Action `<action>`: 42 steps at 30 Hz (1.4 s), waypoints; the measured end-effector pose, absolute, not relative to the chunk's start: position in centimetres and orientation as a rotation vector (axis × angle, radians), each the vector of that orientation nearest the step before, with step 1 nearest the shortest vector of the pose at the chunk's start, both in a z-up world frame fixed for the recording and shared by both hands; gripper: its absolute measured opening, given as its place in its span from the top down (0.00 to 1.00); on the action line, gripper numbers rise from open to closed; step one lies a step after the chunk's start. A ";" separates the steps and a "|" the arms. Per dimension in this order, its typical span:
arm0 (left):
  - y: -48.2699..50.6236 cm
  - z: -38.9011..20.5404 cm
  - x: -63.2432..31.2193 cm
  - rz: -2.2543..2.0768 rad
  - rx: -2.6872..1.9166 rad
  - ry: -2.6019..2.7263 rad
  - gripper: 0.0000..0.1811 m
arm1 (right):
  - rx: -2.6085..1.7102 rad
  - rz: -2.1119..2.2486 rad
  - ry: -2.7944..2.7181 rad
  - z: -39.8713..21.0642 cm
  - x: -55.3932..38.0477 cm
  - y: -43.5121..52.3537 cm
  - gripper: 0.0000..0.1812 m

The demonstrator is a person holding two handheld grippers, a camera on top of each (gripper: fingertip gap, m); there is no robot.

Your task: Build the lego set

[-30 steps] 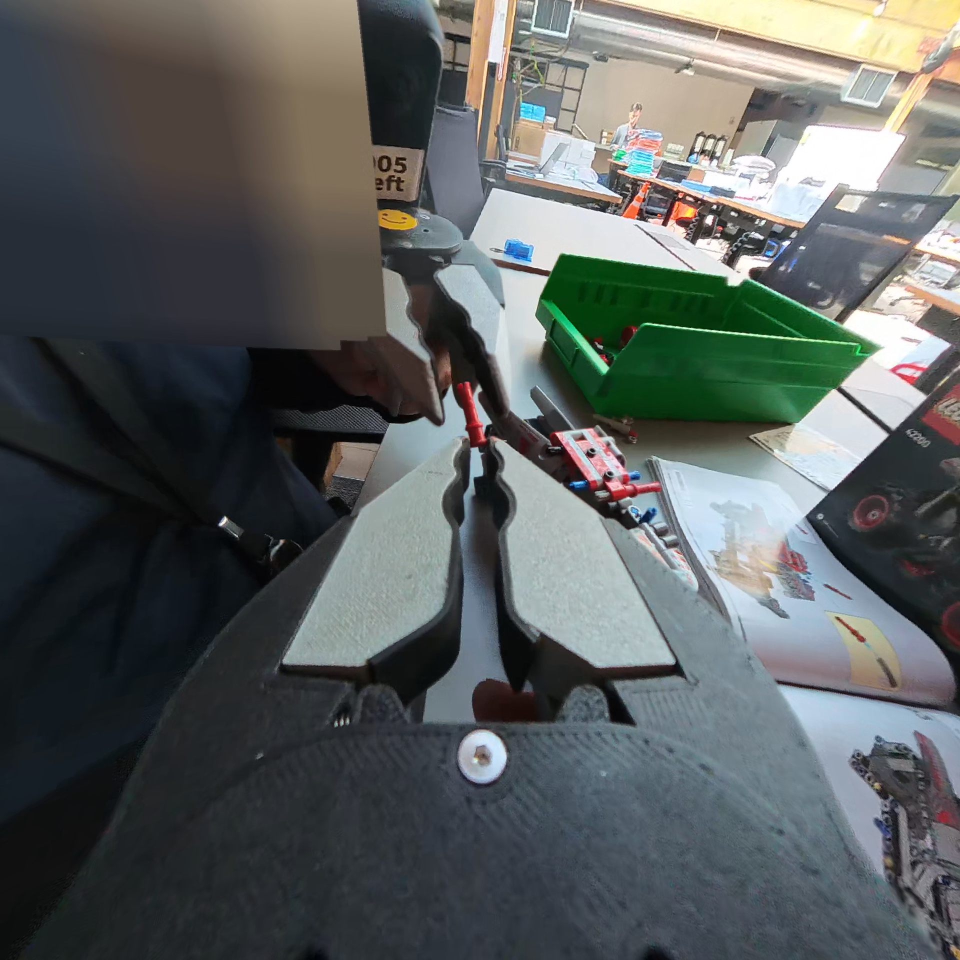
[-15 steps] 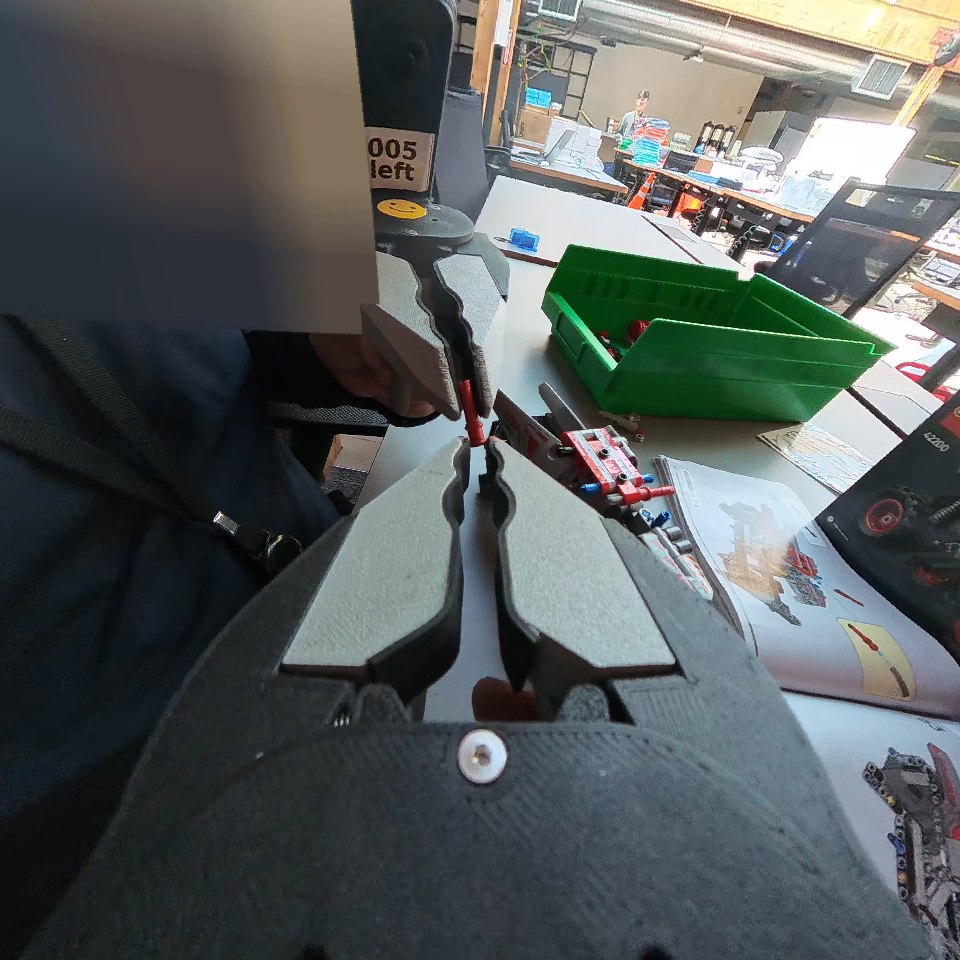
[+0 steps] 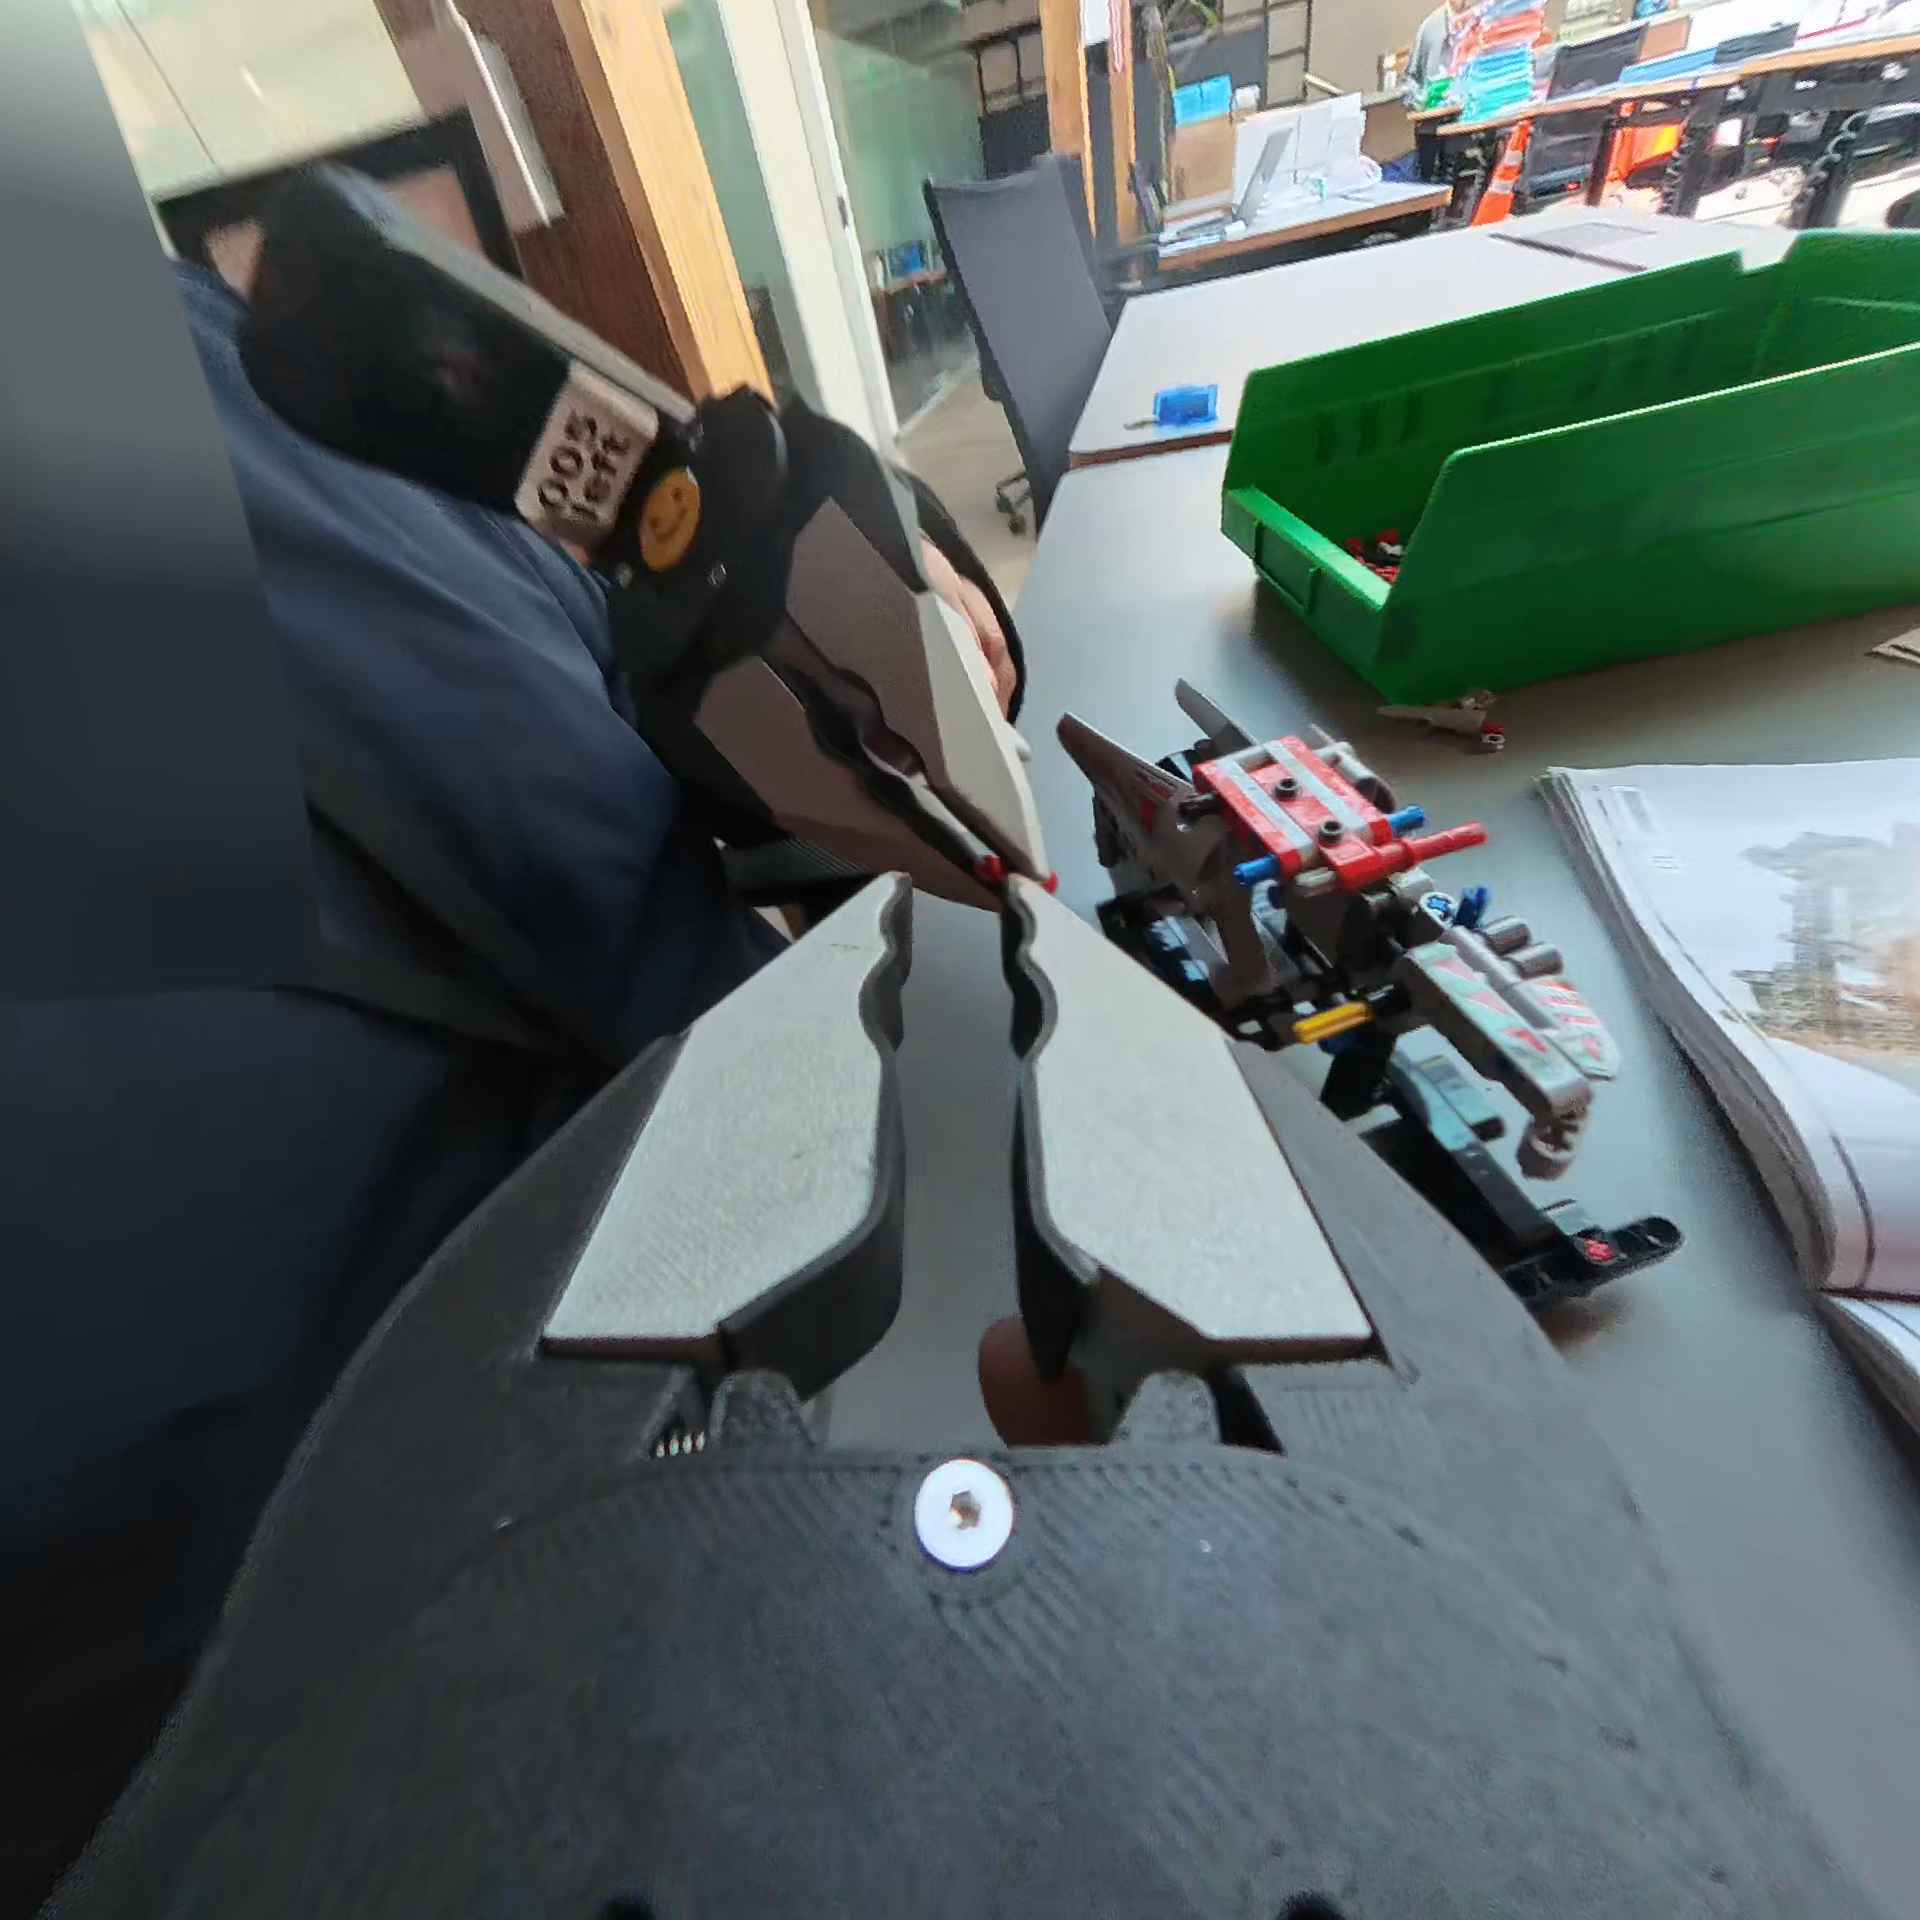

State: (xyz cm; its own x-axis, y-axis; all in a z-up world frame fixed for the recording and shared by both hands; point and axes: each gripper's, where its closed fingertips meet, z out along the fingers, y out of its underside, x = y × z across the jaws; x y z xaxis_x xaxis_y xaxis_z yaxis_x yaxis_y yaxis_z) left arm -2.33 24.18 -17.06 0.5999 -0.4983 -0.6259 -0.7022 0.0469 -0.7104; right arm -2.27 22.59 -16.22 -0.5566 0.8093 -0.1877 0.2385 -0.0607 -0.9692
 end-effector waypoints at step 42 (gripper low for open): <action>24.9 -17.8 -3.3 0.471 -1.618 1.053 0.99 | -1.503 1.568 -1.381 -16.9 -3.4 23.8 1.00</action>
State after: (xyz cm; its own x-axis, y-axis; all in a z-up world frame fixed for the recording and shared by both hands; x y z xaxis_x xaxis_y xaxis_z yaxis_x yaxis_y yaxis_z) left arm -3.28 24.92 -17.78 0.5269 -0.3893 -0.7555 -0.8226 -0.0099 -0.5686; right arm -3.43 23.85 -16.91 -0.2145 0.9052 -0.3669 0.2497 -0.3123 -0.9166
